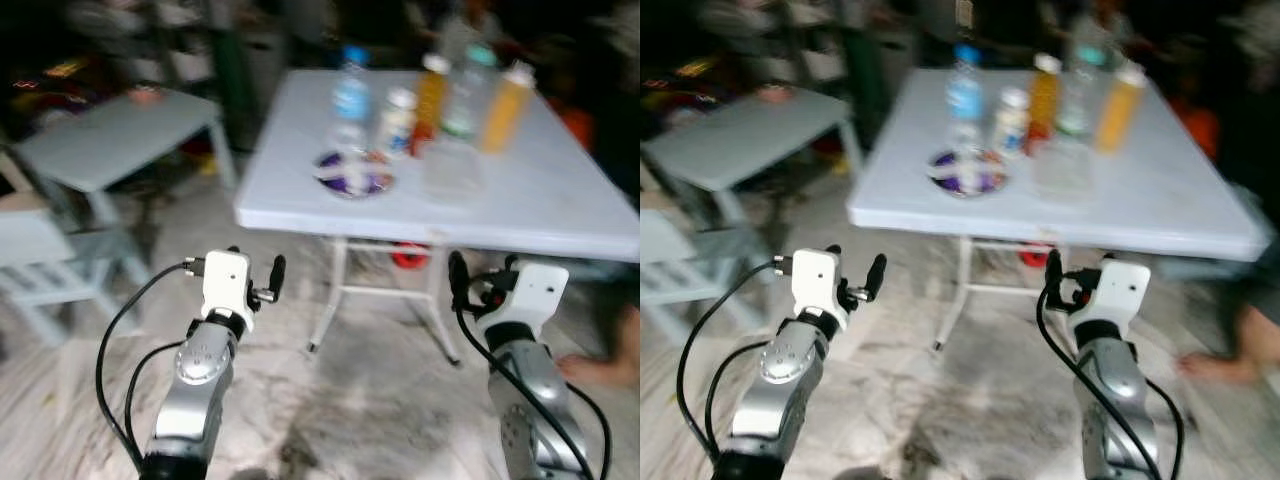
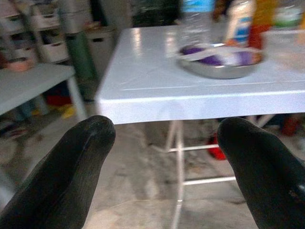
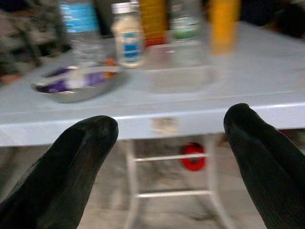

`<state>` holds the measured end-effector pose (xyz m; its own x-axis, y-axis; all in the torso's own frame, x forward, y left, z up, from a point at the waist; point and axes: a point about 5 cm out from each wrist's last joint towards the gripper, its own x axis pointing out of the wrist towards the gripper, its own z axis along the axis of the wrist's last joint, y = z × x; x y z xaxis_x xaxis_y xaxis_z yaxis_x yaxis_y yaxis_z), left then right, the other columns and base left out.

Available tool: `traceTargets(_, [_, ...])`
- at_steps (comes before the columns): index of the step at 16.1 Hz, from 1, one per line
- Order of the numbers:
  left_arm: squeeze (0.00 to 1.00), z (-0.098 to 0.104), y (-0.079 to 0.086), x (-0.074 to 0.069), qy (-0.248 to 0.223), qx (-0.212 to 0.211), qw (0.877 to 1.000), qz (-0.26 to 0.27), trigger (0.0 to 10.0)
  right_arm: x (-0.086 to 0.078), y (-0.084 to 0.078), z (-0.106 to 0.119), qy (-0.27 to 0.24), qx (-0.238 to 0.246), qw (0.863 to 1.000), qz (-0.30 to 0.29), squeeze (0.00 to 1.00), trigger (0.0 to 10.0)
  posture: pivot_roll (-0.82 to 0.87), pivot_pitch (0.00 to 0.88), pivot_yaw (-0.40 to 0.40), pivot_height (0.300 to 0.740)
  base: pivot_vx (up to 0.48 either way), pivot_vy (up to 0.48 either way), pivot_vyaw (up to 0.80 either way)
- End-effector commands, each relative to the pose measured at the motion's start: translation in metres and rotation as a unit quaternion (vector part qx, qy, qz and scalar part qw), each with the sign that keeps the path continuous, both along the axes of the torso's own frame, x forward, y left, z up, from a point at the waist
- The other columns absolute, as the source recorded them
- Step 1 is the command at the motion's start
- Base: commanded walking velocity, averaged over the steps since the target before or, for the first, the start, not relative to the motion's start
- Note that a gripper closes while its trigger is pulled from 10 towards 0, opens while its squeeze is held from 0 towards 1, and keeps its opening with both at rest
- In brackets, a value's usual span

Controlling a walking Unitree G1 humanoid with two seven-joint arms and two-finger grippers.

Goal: Restocking fridge

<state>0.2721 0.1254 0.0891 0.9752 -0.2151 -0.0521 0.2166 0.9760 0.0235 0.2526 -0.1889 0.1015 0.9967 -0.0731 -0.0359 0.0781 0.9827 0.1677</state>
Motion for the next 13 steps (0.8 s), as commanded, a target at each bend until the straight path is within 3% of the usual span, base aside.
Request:
traceTargets(1, [0.00,0.0020,0.0028,0.0013,-0.003,0.006,1.000,0.002,10.0,0.0008,0.0063,0.0010,-0.001,0.017,1.000,0.013,0.00,10.0,-0.03,0.025,0.016,0.740,0.461,0.000,0.00])
traceTargets(2, [0.00,0.0031,0.0011,0.0024,-0.004,0.005,1.000,0.002,10.0,-0.0002,0.0040,0.0005,0.009,-0.001,1.000,-0.003,0.00,10.0,-0.03,0.027,0.016,0.740,0.454,0.000,0.00])
traceTargets(7, [0.00,0.0044,0.0011,0.0042,-0.004,0.002,1.000,0.008,10.0,-0.0012,0.0053,0.0049,-0.012,0.004,1.000,0.005,0.00,10.0,-0.03,0.030,0.017,0.740,0.357,0.314,0.00])
traceTargets(10, [0.00,0.0055,0.0014,0.0046,-0.006,0.002,1.000,0.006,10.0,-0.0008,0.0066,0.0051,-0.012,0.009,1.000,0.009,0.00,10.0,-0.03,0.029,0.015,0.740,0.315,0.361,-0.69])
traceTargets(13, [0.00,0.0060,0.0007,0.0051,-0.004,-0.006,1.000,0.003,10.0,-0.0005,0.0088,0.0073,-0.020,0.004,1.000,0.015,0.00,10.0,-0.03,0.028,0.014,0.740,0.289,0.382,0.00])
